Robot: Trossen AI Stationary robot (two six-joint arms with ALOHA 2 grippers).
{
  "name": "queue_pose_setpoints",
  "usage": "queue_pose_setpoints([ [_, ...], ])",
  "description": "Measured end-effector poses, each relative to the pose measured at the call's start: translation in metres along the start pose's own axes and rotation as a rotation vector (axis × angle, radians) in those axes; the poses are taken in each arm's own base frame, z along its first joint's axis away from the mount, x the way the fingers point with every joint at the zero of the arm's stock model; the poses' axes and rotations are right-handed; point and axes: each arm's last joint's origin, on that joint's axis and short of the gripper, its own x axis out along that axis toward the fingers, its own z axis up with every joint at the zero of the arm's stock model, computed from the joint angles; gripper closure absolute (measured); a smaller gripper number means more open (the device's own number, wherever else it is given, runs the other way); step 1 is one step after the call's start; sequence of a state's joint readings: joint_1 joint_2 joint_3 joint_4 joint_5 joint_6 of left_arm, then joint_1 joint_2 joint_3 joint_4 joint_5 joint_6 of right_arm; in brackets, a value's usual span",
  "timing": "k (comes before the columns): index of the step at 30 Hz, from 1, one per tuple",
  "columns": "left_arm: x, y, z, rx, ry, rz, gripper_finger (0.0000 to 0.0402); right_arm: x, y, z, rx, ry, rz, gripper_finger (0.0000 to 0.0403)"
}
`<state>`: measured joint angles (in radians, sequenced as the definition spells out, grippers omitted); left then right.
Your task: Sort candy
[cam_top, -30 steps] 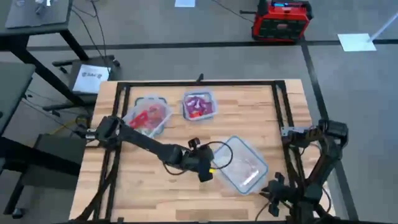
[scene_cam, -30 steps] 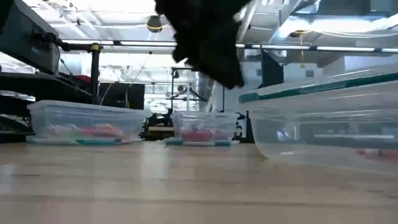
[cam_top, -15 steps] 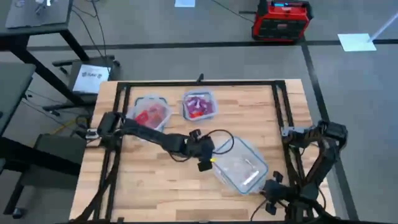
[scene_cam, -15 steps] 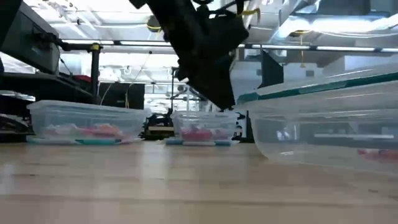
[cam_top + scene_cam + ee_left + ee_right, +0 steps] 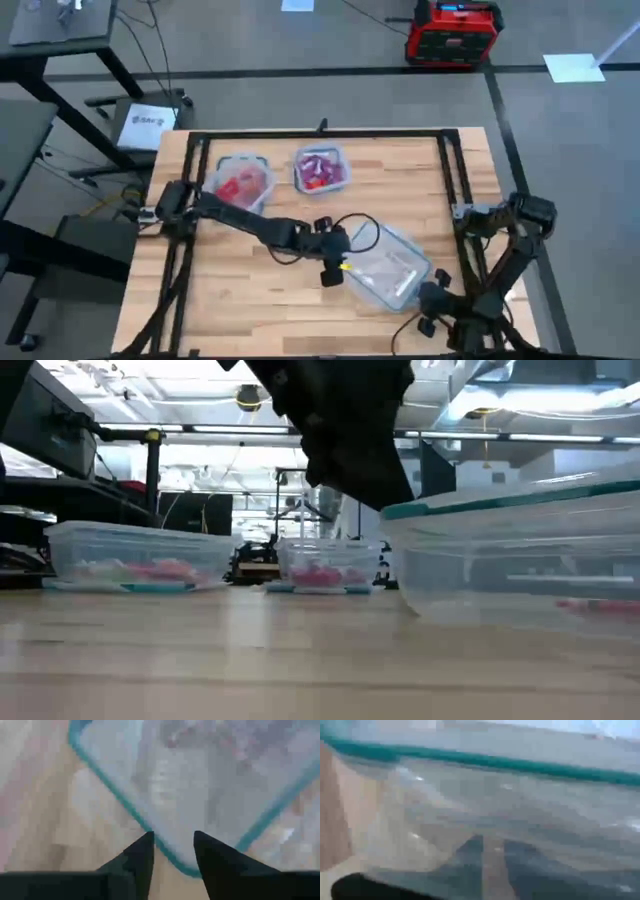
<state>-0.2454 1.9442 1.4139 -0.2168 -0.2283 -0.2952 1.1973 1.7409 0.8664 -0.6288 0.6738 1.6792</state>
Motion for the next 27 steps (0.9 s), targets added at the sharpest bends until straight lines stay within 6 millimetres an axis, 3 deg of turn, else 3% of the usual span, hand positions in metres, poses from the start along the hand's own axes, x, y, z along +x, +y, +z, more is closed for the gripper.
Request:
queue_pose_setpoints([
  [3, -0.011, -0.006, 0.003, -0.019, -0.008, -0.014, 0.0277, -0.014, 0.012, -0.005, -0.074, 0.045, 0.057, 0.0339],
  [7, -0.029, -0.018, 0.01, -0.033, -0.052, -0.053, 0.0277, -0.051, 0.035, -0.005, -0.248, 0.122, 0.139, 0.0339],
  [11, -0.044, -0.034, 0.02, -0.029, -0.103, -0.093, 0.0277, -0.087, 0.053, 0.019, -0.342, 0.014, 0.182, 0.0339],
  [13, -0.048, -0.04, 0.02, -0.022, -0.112, -0.101, 0.0277, -0.094, 0.055, 0.034, -0.339, -0.12, 0.143, 0.0339],
  [18, -0.049, -0.045, 0.017, -0.021, -0.102, -0.1, 0.0277, -0.071, 0.051, 0.068, -0.305, -0.407, -0.015, 0.0339],
  [22, -0.048, -0.047, 0.015, -0.018, -0.093, -0.096, 0.0277, -0.031, 0.036, 0.078, -0.243, -0.42, -0.109, 0.0339],
  [27, -0.049, -0.049, 0.014, -0.01, -0.087, -0.1, 0.0277, 0.006, 0.03, 0.079, -0.092, -0.45, -0.06, 0.0339],
])
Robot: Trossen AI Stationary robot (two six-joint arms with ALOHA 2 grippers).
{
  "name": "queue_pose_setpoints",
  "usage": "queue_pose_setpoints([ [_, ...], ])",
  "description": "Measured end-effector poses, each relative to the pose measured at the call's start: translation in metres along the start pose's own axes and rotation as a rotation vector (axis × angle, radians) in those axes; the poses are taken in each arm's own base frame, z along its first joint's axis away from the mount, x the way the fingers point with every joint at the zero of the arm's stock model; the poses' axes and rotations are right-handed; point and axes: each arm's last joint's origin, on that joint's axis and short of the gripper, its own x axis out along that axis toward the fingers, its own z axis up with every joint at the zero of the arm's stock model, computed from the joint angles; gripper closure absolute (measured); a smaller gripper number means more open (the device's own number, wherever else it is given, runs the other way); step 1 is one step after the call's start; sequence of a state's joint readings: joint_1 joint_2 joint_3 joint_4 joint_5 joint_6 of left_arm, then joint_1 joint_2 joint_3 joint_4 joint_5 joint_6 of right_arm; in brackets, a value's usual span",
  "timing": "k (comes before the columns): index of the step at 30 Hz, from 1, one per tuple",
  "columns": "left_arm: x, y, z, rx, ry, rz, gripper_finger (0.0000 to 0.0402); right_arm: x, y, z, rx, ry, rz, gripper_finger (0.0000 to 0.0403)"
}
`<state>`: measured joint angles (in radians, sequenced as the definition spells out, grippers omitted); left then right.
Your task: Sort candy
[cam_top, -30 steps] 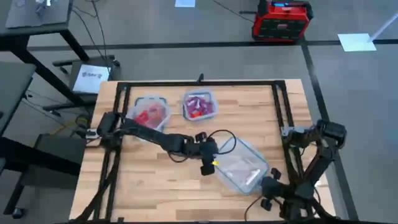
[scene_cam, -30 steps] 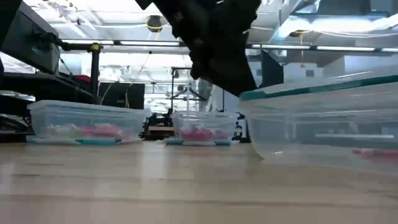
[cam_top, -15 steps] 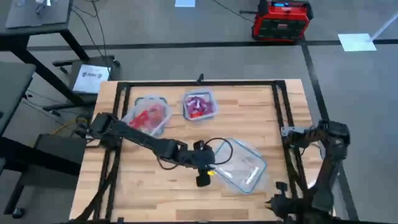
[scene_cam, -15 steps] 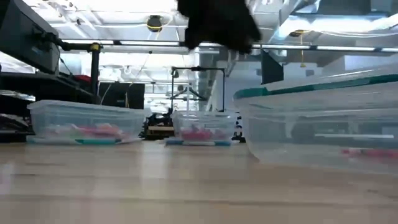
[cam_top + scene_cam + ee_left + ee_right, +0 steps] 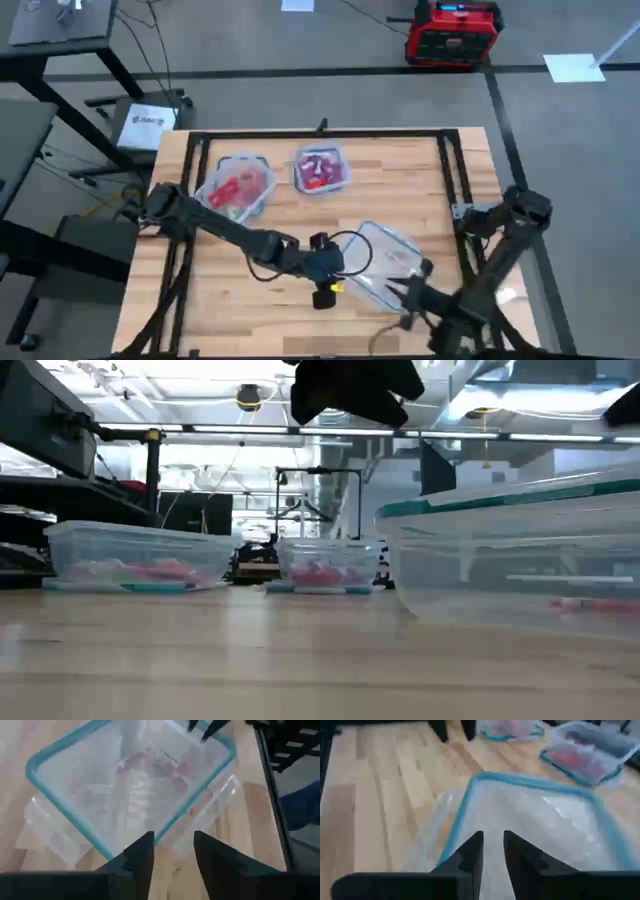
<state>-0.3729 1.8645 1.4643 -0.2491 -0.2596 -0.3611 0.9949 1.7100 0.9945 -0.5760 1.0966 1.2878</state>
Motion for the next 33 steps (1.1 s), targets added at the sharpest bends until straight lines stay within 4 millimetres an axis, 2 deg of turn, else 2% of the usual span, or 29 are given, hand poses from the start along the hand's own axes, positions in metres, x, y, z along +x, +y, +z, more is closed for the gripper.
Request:
queue_pose_setpoints([
  [4, 0.0, 0.0, -0.001, 0.007, 0.006, 0.003, 0.0277, 0.02, -0.002, -0.017, 0.08, 0.012, 0.068, 0.0339],
  [7, 0.0, 0.0, -0.001, 0.014, 0.005, 0.008, 0.0277, 0.029, -0.009, -0.023, 0.099, 0.022, 0.069, 0.0339],
  [10, 0.0, 0.0, 0.0, 0.007, 0.003, 0.008, 0.0277, 0.032, -0.01, -0.021, 0.131, 0.015, 0.063, 0.0339],
  [17, 0.0, 0.0, 0.0, -0.007, -0.001, 0.007, 0.0277, 0.032, 0.008, -0.011, 0.149, 0.003, 0.208, 0.0339],
  [25, 0.0, 0.001, 0.001, -0.01, -0.013, 0.016, 0.0277, 0.061, 0.005, -0.031, 0.118, 0.018, 0.095, 0.0339],
  [28, 0.0, 0.001, 0.001, -0.002, -0.013, 0.018, 0.0277, 0.063, 0.006, -0.024, 0.091, 0.024, 0.132, 0.0339],
  [33, 0.0, 0.001, 0.0, 0.007, -0.004, 0.02, 0.0277, 0.049, -0.002, 0.008, -0.027, 0.012, 0.201, 0.0339],
])
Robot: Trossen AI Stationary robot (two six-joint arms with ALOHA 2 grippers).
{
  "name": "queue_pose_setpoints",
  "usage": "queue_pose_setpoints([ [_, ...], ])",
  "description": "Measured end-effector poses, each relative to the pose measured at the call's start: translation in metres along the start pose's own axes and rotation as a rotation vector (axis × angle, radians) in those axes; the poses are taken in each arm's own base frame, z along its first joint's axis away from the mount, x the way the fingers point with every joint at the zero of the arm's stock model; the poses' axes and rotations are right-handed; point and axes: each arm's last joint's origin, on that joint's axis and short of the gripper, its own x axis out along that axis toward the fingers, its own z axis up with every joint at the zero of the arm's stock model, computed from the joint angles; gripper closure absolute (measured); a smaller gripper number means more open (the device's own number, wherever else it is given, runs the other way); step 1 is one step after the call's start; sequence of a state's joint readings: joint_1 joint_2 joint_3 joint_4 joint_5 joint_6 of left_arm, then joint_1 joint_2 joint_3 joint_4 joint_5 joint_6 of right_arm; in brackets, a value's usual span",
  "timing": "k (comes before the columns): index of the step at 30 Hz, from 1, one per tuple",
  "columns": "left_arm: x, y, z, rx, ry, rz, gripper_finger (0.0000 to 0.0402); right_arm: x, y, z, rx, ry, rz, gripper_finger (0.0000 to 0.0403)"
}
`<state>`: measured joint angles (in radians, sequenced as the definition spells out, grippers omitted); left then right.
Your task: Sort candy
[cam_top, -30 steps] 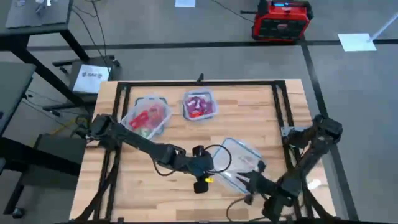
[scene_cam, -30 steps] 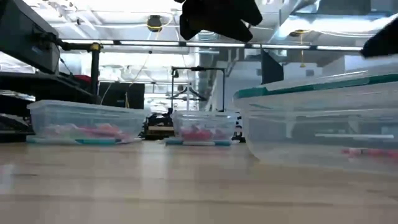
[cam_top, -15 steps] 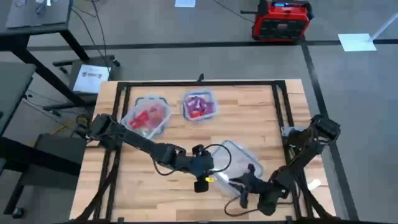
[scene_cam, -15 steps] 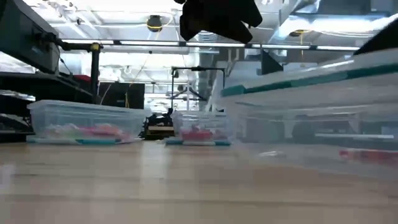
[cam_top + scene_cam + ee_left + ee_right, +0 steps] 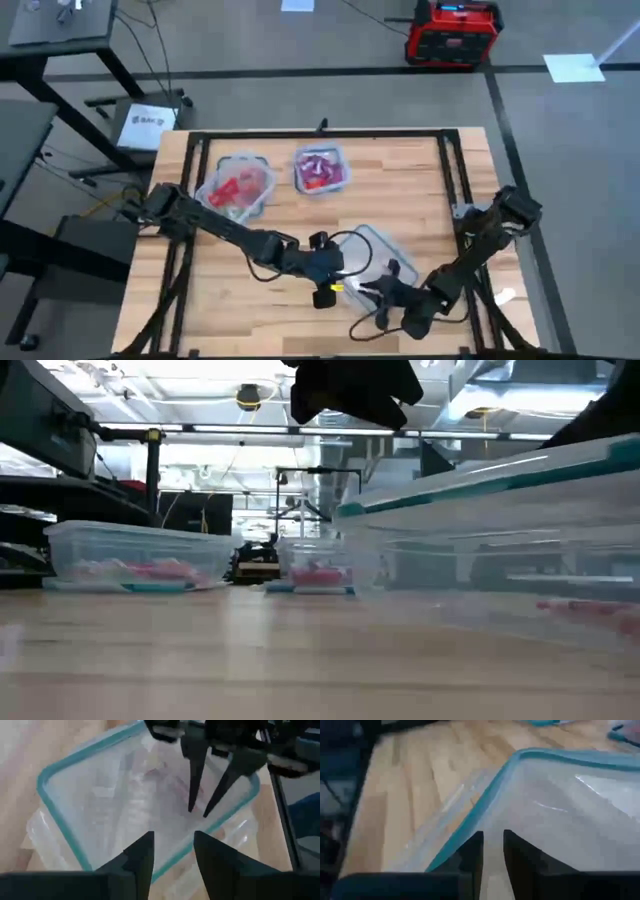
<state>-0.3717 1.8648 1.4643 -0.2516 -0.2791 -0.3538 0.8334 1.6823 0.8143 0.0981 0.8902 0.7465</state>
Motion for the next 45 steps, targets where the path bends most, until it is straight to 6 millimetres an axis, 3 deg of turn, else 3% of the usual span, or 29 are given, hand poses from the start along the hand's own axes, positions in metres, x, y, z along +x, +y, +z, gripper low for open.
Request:
queue_pose_setpoints([
  [4, -0.005, -0.003, 0.001, -0.027, 0.001, -0.007, 0.0277, -0.029, -0.011, 0.044, -0.037, -0.076, 0.027, 0.0339],
  [8, -0.014, -0.017, -0.008, -0.073, 0.035, 0.021, 0.0277, -0.055, -0.044, 0.067, -0.055, -0.035, -0.028, 0.0339],
  [14, -0.019, -0.046, -0.043, -0.178, 0.1, 0.094, 0.0277, -0.078, -0.11, 0.073, 0.053, 0.203, -0.216, 0.0339],
  [18, -0.023, -0.064, -0.073, -0.228, 0.05, 0.12, 0.0277, -0.083, -0.134, 0.076, 0.108, 0.273, -0.306, 0.0339],
  [23, -0.011, -0.069, -0.106, -0.356, -0.105, 0.129, 0.0277, -0.076, -0.145, 0.07, 0.134, 0.273, -0.333, 0.0339],
  [29, 0.037, -0.063, -0.137, -0.332, -0.073, 0.155, 0.0277, -0.063, -0.147, 0.046, 0.193, 0.337, -0.267, 0.0339],
  [33, 0.07, -0.061, -0.14, -0.296, -0.116, 0.229, 0.0277, -0.06, -0.146, 0.042, 0.235, 0.325, -0.253, 0.0339],
  [37, 0.097, -0.064, -0.129, -0.218, -0.161, 0.252, 0.0277, -0.06, -0.147, 0.041, 0.261, 0.328, -0.256, 0.0339],
  [45, 0.113, -0.073, -0.12, -0.193, -0.187, 0.256, 0.0277, -0.061, -0.143, 0.035, 0.319, 0.453, -0.2, 0.0339],
])
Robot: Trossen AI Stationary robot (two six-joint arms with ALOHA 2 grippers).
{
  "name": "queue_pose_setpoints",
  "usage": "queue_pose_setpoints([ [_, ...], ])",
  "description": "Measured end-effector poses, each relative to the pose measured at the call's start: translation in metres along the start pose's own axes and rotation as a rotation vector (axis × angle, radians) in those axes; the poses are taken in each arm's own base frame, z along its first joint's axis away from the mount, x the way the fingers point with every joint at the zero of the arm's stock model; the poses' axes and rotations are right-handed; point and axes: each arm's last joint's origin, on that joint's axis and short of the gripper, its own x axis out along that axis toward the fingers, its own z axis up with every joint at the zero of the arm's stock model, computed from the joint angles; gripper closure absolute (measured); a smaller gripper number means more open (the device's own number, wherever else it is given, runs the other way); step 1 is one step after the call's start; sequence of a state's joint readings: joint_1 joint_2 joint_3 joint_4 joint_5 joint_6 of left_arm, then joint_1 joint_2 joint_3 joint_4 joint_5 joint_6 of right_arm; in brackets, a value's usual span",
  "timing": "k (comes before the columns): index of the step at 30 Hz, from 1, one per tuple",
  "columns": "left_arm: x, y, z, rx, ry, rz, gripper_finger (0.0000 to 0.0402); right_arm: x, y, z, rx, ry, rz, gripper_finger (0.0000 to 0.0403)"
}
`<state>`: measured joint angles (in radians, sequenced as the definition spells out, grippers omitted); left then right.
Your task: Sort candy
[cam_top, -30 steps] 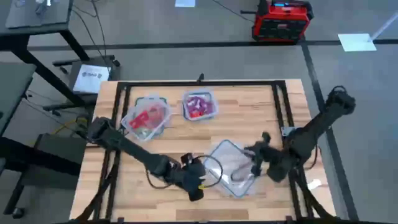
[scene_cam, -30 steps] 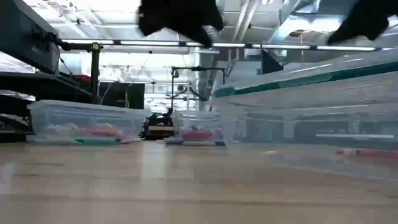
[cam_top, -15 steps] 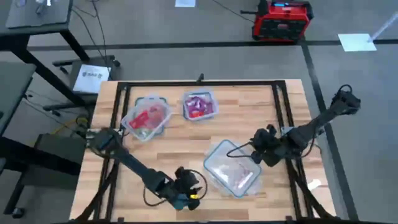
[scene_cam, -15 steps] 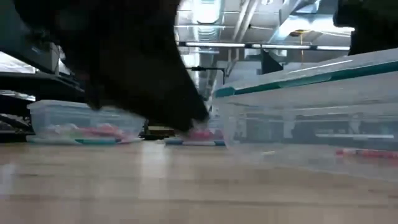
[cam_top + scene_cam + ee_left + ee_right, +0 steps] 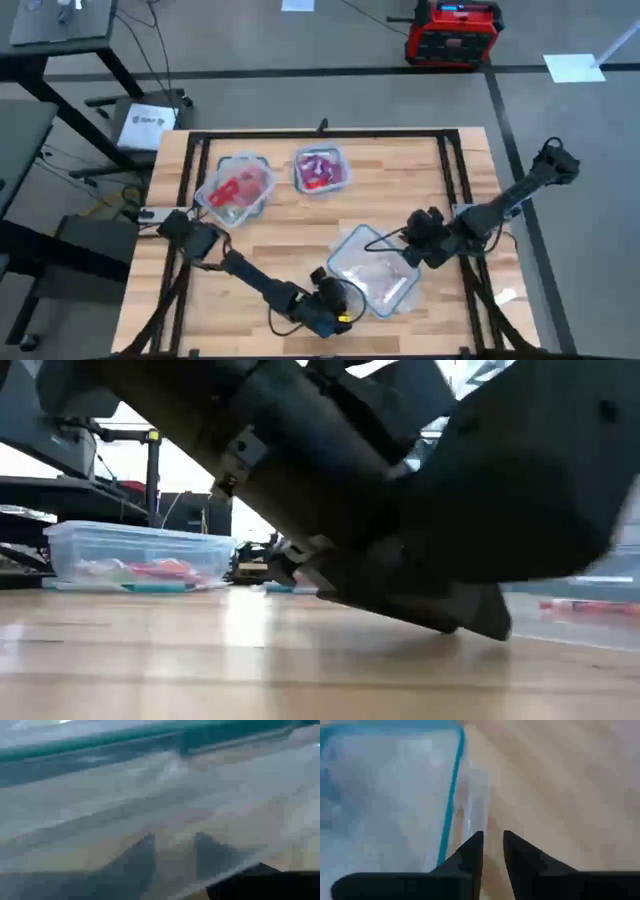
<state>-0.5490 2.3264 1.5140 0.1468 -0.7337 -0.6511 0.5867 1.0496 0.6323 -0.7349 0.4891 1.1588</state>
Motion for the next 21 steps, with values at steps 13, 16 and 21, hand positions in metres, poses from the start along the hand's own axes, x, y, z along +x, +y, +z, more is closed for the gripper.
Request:
queue_pose_setpoints([
  [13, 0.003, 0.003, 0.002, -0.041, -0.015, 0.025, 0.0277, 0.01, 0.022, -0.021, -0.012, 0.104, 0.077, 0.0339],
  [16, 0.003, 0.004, 0.003, -0.07, -0.016, 0.027, 0.0277, 0.01, 0.021, -0.022, -0.018, 0.111, 0.061, 0.0339],
  [21, -0.001, 0.0, -0.001, -0.017, 0.0, 0.004, 0.0277, 0.006, 0.012, -0.023, -0.033, 0.146, -0.002, 0.0339],
])
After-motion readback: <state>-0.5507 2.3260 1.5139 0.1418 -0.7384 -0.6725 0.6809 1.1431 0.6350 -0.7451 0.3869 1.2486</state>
